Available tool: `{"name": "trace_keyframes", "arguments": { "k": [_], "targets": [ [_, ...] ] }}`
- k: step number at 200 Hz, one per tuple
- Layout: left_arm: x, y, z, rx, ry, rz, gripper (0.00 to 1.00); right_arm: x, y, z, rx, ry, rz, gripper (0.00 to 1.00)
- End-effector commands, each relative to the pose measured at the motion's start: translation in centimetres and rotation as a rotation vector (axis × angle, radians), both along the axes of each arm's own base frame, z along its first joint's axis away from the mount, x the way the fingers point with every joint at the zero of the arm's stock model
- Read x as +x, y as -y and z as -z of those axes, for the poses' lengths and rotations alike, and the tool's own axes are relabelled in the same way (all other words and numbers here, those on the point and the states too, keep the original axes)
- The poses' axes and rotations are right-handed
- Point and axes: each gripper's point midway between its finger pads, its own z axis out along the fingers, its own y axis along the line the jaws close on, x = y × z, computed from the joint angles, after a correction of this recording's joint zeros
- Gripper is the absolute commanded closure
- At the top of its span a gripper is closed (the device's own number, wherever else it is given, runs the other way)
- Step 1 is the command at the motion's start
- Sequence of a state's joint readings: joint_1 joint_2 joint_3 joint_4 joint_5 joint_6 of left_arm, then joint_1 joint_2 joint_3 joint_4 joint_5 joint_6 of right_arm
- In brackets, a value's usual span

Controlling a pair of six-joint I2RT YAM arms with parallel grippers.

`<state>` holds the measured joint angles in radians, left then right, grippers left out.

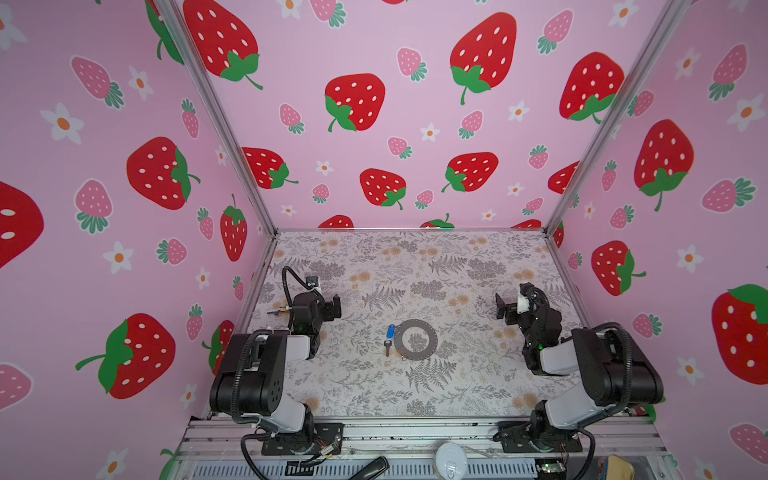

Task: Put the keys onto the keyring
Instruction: 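Raise both arms from rest and move toward the silver keyring disc, then lower the right gripper onto the silver keyring disc edge and grasp it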

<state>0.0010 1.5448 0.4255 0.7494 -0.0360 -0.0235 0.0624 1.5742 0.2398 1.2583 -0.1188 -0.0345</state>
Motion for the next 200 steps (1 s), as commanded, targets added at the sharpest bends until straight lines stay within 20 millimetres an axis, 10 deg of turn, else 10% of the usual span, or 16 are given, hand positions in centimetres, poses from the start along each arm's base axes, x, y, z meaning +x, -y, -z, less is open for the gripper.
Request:
{"name": "trace_keyframes", "arguments": {
  "k": [1, 48, 89, 153, 200],
  "targets": [
    [1.1, 0.0, -1.3, -0.015, 0.039, 0.005, 0.00, -0.1, 1.6, -2.0, 0.047, 0.067, 0.095, 0.12],
    [1.7, 0.3, -5.8, -0.029, -0.037, 0.015, 0.00, -1.0, 1.4, -6.5, 0.057, 0.102, 0.087, 0.17],
    [-0.3, 3.1, -10.8, -0.142, -0.094, 0.042, 0.01, -1.2, -3.5, -8.1, 0.020, -0.017, -0.088, 0.24],
    [-4.9, 13.1, -12.3, 0.030, -0.194, 0.311, 0.01, -4.3, -14.5, -3.9, -0.176, -0.265, -0.407, 0.36],
    [-4.7, 13.0, -10.1, 0.128, -0.289, 0.284, 0.01, -9.9, -22.5, 0.7, -0.414, -0.282, -0.764, 0.45]
  ]
}}
